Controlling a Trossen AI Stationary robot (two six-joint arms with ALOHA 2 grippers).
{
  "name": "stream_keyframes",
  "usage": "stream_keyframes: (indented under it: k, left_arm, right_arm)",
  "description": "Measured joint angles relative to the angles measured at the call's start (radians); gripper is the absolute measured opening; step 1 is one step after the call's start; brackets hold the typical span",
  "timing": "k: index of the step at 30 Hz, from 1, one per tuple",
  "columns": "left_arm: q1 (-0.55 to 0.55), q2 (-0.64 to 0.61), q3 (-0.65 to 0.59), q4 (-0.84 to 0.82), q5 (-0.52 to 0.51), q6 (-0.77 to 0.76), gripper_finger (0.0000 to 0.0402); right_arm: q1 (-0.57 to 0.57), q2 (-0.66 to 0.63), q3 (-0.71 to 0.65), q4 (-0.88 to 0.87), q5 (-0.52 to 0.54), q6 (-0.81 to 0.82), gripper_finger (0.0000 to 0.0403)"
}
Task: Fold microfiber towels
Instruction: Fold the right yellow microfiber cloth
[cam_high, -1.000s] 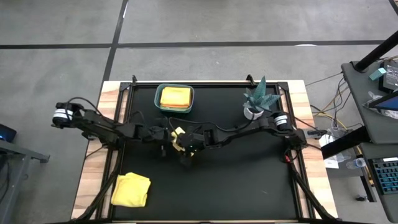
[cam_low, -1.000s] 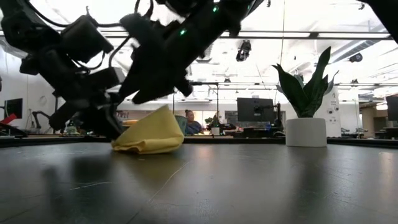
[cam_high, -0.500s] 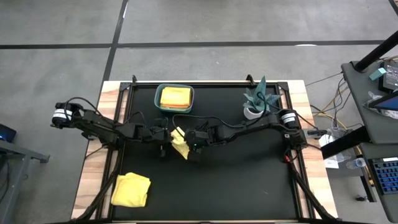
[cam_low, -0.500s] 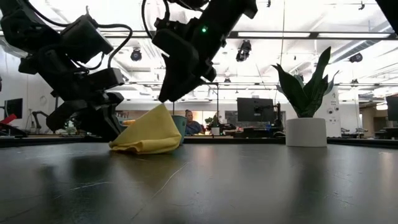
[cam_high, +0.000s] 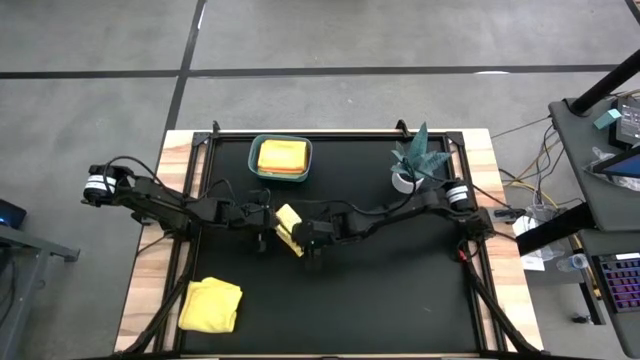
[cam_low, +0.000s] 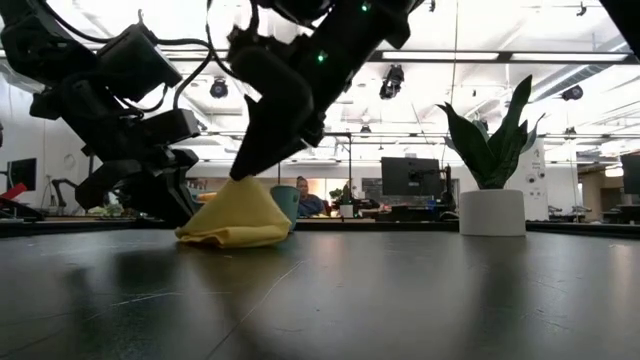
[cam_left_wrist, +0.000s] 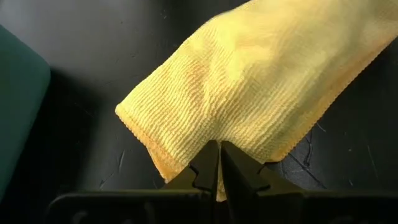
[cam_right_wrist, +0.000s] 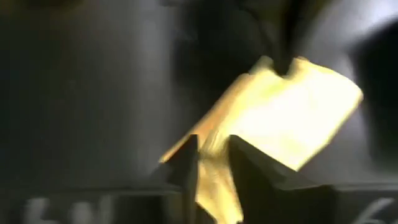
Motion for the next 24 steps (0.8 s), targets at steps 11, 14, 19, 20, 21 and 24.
stream_keyframes:
  k: [11,14,19,20,21,24]
  left_arm:
    - [0.000,-0.013,0.000,-0.010,0.004,0.000,0.0006]
    - [0.000,-0.030,0.004,-0.029,0.004,0.000,0.0006]
    - [0.000,-0.068,0.005,-0.044,0.001,-0.001,0.0006]
    - [0.000,-0.080,0.007,-0.059,-0.002,-0.001,0.0006]
    - [0.000,-0.092,0.010,-0.076,-0.003,-0.001,0.0006]
    - [0.000,-0.145,0.024,-0.128,-0.003,-0.002,0.0006]
  right_arm:
    - [0.035,0.073,-0.004,0.098,-0.052,-0.055,0.0009]
    - [0.034,0.113,-0.004,0.167,-0.136,-0.065,0.0009]
    - [0.010,0.147,-0.004,0.221,-0.260,-0.046,0.0009]
    - [0.006,0.148,-0.004,0.222,-0.268,-0.040,0.0009]
    - [0.005,0.148,-0.004,0.221,-0.268,-0.036,0.0009]
    - [0.004,0.147,-0.004,0.217,-0.264,-0.046,0.0009]
